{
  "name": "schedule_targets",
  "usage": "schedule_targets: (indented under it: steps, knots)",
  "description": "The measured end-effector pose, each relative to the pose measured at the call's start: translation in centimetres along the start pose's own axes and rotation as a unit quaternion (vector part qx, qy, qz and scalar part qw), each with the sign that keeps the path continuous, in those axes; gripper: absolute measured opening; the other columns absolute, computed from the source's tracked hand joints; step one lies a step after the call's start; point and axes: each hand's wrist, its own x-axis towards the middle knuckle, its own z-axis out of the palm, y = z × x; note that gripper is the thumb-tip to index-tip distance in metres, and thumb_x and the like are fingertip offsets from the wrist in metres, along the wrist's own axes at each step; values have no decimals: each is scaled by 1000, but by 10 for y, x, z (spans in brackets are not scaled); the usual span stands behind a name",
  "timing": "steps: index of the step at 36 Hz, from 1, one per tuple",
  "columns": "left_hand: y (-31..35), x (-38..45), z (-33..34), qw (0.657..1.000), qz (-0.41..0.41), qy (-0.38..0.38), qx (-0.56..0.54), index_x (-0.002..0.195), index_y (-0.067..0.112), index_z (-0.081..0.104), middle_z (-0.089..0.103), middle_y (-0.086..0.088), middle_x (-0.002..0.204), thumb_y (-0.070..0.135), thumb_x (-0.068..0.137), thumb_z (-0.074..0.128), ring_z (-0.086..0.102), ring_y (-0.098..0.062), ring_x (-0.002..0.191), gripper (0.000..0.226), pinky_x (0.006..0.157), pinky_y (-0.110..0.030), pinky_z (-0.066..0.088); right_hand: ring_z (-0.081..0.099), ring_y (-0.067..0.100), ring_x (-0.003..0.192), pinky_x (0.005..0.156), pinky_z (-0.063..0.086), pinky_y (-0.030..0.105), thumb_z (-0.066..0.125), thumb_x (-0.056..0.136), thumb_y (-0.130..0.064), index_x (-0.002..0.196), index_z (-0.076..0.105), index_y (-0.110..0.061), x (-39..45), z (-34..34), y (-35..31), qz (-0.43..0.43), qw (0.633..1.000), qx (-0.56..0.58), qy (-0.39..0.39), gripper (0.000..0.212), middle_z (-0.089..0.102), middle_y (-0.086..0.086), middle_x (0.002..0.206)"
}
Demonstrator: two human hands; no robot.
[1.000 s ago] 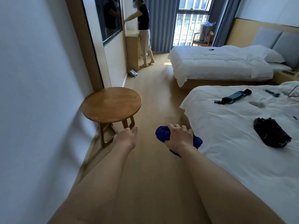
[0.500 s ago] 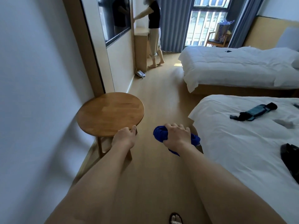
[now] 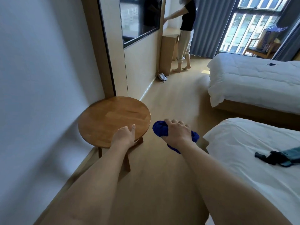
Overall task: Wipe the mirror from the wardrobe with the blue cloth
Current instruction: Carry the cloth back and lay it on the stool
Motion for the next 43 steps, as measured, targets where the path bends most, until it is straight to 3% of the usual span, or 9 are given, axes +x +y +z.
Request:
schedule_targets:
  steps: [2,7,18,23,39,43]
  knots:
    - [2,13,4,1000,-9,6,1,129,7,50,56,-11,127,50,98,19,53,-25,113,61,82,-33,40,52,23,108,89,37,40,55,85,-45,130,42,-30,16,5,4,-15,1000,1,-2,49,57,-3,119]
    - [9,49,7,999,-26,17,16,125,6,53,57,-12,125,50,98,17,53,-26,113,63,90,-36,42,52,24,109,91,37,41,53,85,-55,132,41,-29,58,16,10,-42,999,1,-8,55,57,-3,121]
    - [29,171,-6,998,-54,25,11,132,6,48,53,-12,132,50,98,17,51,-28,118,63,94,-39,44,51,24,110,93,35,41,52,85,-55,131,41,-29,179,24,4,-73,997,-2,-22,54,56,-3,119]
    - [35,224,-22,997,-58,39,32,139,5,40,41,-11,144,49,99,18,41,-28,129,63,100,-39,38,50,24,111,93,34,41,54,85,-53,131,40,-29,235,20,-5,-85,996,-13,-26,54,56,-3,120]
    - [23,344,-27,991,-123,45,33,130,3,49,50,-13,134,47,99,18,46,-29,122,62,98,-40,38,52,25,108,91,35,41,55,84,-56,130,42,-28,379,53,-30,-163,985,-9,-58,56,57,-2,118]
    - [28,374,-22,985,-163,62,6,136,4,42,44,-12,141,48,98,20,42,-29,128,61,102,-41,34,53,24,106,89,35,40,55,84,-55,131,42,-27,422,57,-28,-205,977,-17,-59,56,58,-2,115]
